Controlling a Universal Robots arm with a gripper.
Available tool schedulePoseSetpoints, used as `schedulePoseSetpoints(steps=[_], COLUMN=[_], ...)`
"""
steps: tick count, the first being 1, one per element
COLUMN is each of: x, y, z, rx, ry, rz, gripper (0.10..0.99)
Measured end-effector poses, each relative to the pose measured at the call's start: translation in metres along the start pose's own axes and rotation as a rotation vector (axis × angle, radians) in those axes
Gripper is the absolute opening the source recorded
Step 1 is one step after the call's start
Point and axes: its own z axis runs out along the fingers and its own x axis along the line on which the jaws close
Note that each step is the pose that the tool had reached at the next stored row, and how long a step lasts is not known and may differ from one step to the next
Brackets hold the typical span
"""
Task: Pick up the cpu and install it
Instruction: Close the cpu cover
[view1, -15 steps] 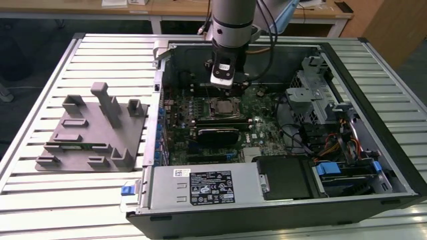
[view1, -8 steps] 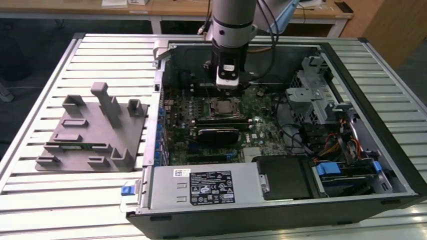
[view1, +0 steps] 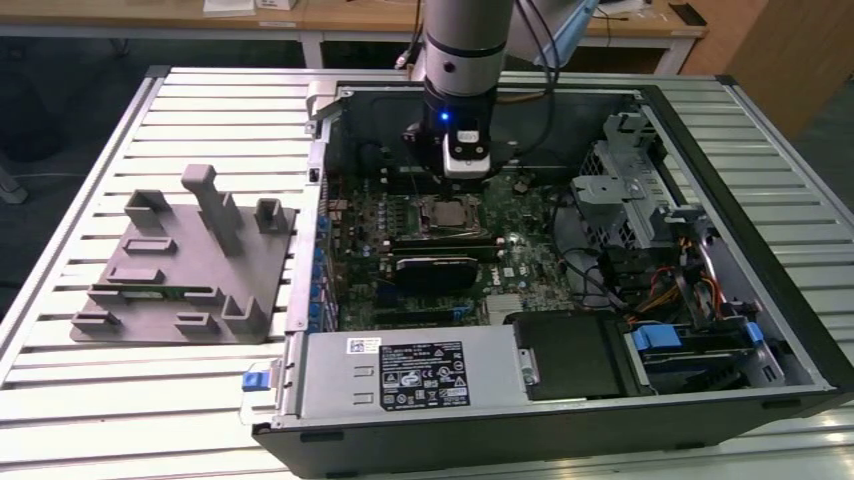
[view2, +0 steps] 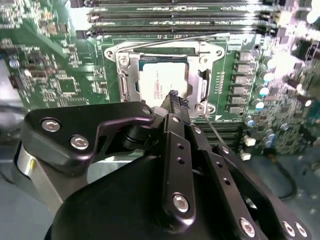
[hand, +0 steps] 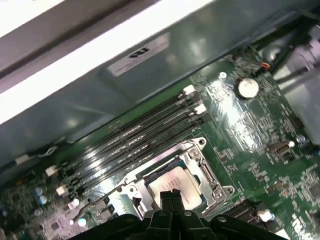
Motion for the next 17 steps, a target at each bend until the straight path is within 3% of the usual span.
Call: schedulePoseSetpoints(steps=[15, 17], x=[0.0000, -0.0001], y=[-0.0001, -0.0001], z=[0.0030, 0.0030], rx=[0.003, 0.010], ry=[0.0094, 0.0074], rz=[-0.272, -0.293], gripper=[0.106, 0.106])
